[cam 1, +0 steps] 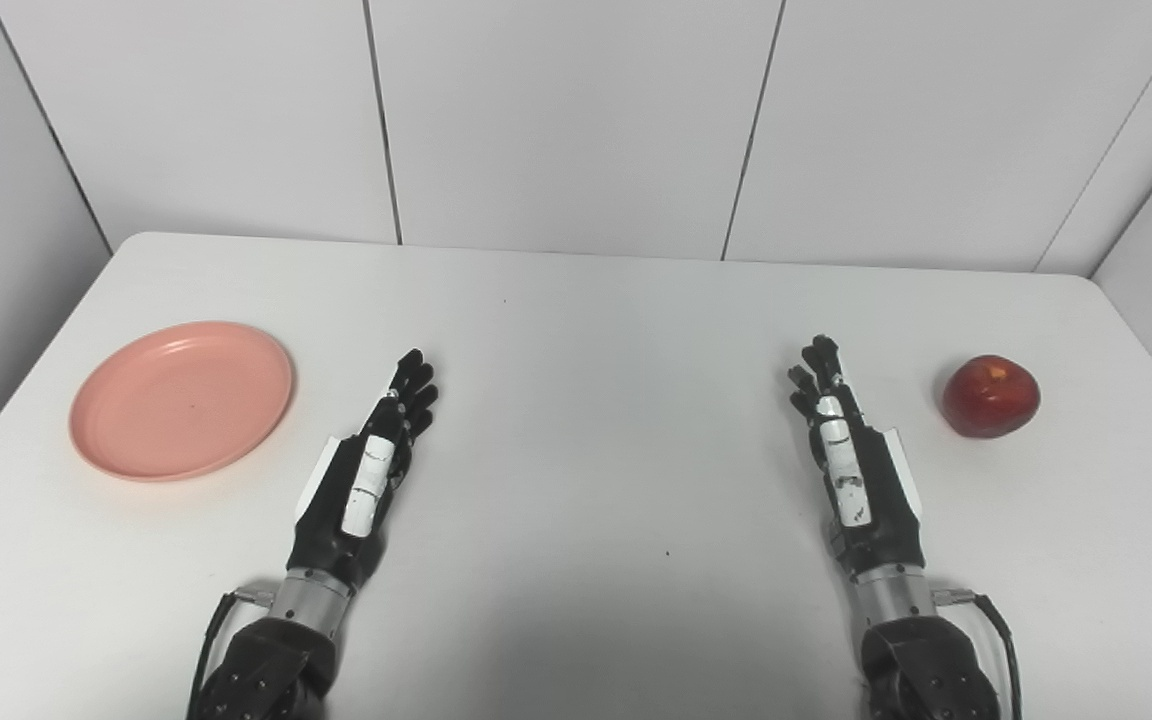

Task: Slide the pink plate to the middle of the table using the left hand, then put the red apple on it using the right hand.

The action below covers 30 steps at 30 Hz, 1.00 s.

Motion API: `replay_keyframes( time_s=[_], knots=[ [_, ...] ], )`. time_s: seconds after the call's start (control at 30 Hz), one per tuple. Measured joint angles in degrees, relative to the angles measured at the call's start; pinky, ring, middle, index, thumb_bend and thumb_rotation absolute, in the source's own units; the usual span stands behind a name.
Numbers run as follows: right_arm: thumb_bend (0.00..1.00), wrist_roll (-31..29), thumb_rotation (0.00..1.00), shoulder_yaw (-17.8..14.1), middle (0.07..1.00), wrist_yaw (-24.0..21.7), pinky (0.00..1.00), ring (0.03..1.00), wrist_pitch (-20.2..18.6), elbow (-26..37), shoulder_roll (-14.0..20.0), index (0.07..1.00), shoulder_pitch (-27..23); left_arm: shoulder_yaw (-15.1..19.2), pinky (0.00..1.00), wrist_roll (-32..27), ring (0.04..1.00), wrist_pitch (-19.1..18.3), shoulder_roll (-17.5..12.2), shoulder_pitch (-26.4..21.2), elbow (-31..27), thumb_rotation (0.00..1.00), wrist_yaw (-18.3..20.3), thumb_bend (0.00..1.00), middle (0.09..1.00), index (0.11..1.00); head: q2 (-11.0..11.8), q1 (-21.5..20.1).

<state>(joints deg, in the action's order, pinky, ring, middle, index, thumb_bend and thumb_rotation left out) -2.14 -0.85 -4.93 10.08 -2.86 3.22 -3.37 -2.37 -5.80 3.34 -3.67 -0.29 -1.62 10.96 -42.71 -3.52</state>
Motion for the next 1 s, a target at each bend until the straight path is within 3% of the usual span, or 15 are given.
replay_keyframes(
  time_s=[0.63,1.0],
  knots=[
    [0.62,-1.15,1.0,0.02,0.995,-0.52,0.99,0.969,0.0,-0.48,0.0,1.0,-0.46,0.08,1.0,-0.1,0.988,-0.3,0.0,0.09,-0.35,1.0,0.02,0.67,0.998,0.996,0.0,0.18],
    [0.51,-1.19,1.0,-0.01,0.986,-0.27,0.98,0.963,-0.04,-0.27,-0.15,0.99,-0.48,0.05,1.0,-1.63,1.0,-3.32,0.3,0.89,-1.72,1.0,0.08,0.56,1.0,1.0,-0.09,0.35]
  ],
)
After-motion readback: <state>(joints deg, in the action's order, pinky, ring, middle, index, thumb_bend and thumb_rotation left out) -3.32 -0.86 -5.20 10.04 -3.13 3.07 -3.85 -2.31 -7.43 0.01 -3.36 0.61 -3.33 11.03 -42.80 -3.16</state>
